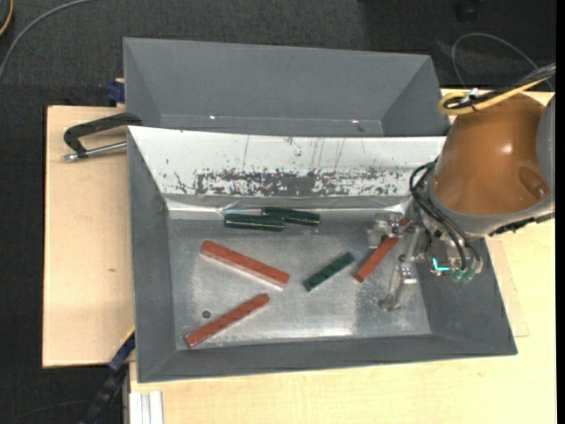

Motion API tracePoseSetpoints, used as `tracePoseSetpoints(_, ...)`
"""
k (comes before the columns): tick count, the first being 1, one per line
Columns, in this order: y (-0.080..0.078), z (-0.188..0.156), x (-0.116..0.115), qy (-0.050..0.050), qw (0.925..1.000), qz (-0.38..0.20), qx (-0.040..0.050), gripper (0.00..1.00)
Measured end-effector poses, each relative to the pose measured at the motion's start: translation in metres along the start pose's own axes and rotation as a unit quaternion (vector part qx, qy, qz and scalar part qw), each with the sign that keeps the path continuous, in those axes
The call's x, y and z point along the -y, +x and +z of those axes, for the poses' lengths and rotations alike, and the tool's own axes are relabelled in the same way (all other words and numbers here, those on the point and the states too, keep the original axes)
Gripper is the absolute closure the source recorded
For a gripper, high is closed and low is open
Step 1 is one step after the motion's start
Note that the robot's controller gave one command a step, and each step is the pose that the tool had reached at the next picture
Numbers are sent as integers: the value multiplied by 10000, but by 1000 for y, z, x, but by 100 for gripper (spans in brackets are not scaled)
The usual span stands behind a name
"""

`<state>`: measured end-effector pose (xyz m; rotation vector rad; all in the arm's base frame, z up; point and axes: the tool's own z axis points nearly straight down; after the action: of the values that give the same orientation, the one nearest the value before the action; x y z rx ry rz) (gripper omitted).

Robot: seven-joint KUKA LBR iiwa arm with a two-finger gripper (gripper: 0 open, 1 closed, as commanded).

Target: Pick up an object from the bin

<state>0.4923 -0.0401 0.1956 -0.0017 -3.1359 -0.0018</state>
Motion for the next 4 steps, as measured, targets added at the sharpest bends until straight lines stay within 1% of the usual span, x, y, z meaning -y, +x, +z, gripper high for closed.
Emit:
tracePoseSetpoints(1, -65, 128, -17, 1, 9922, -1250, 30, 0)
tracePoseSetpoints(4, -69, 125, -18, 7, 9923, -1237, 53, 0)
